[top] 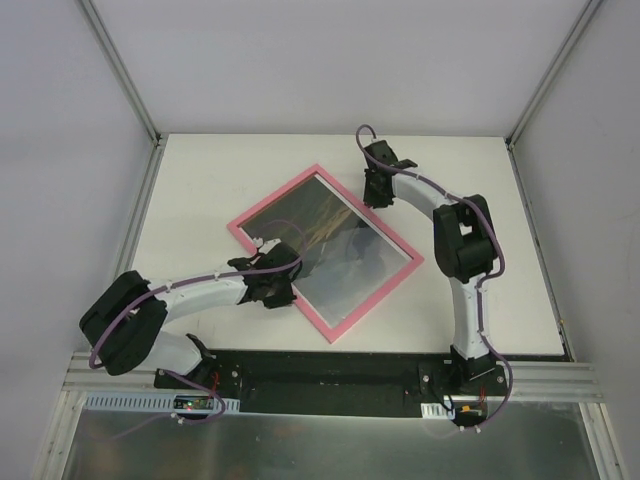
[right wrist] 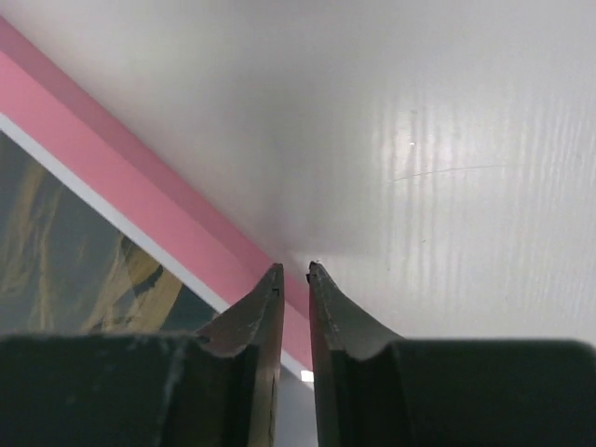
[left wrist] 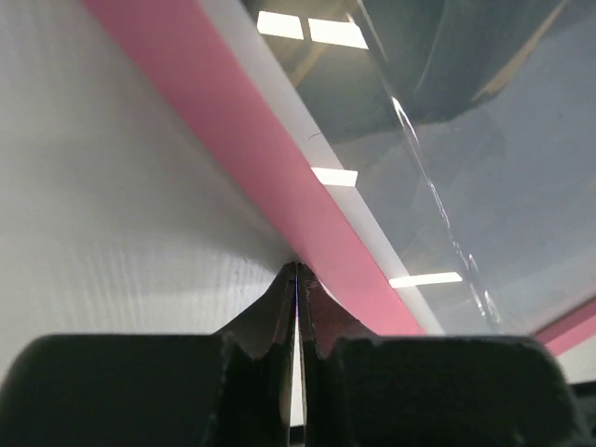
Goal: Put the photo into the frame
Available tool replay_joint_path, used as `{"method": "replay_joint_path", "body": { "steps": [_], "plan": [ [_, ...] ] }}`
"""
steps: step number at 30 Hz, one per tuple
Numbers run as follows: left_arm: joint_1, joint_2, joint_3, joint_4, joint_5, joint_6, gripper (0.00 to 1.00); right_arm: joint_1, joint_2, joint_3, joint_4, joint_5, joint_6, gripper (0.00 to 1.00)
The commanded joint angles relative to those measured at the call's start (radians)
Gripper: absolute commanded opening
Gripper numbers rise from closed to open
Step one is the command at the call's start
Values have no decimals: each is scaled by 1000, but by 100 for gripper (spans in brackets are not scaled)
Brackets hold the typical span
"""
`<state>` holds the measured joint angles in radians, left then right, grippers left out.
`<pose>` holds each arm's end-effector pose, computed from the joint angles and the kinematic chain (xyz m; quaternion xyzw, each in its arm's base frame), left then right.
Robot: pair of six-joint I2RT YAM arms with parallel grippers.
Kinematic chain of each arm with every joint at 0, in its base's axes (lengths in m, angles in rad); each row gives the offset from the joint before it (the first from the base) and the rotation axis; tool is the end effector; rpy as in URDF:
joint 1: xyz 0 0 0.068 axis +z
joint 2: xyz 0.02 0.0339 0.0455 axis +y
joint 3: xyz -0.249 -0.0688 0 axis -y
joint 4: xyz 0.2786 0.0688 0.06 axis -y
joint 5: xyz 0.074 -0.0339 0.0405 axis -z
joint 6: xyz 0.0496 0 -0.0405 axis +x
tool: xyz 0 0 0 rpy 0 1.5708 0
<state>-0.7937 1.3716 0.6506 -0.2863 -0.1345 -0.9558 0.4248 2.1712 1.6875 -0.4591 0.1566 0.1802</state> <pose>0.2049 -0.1988 0.1146 -0.0962 0.9537 -0.1715 0.2274 0.4656 0.2021 0.1430 -0.0917 0.9441 0.0207 0.3161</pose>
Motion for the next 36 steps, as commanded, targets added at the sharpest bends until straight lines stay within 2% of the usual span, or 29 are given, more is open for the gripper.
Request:
{"method": "replay_joint_path", "body": {
  "steps": [1,3,5,8,10,12,15,20,23,29,36],
  "plan": [
    [-15,-64,40,27,30,-18,6,69,-43,93,-183,-28,-65,24],
    [8,-138,66,-14,23,20,14,48,-95,100,-203,24,-74,33],
    [39,-193,99,-49,16,58,22,22,-157,98,-231,40,-67,35],
    [135,-235,167,-89,-1,136,25,11,-284,20,-250,98,-29,33],
    [273,-220,213,-91,48,204,25,11,-385,-88,-239,129,7,26],
    [394,-160,283,-90,81,265,25,11,-496,-240,-195,126,44,17],
    [537,-10,406,-90,133,336,24,12,-690,-499,-126,94,103,9],
    [662,251,621,-74,202,433,19,15,-967,-865,-41,37,212,2],
    [715,368,688,-68,251,430,18,23,-1059,-992,-24,32,272,1],
    [746,509,753,-14,288,463,20,34,-1041,-1115,80,-15,331,1],
    [764,626,793,-10,352,473,21,32,-889,-1102,166,-35,343,1]
  ]
}}
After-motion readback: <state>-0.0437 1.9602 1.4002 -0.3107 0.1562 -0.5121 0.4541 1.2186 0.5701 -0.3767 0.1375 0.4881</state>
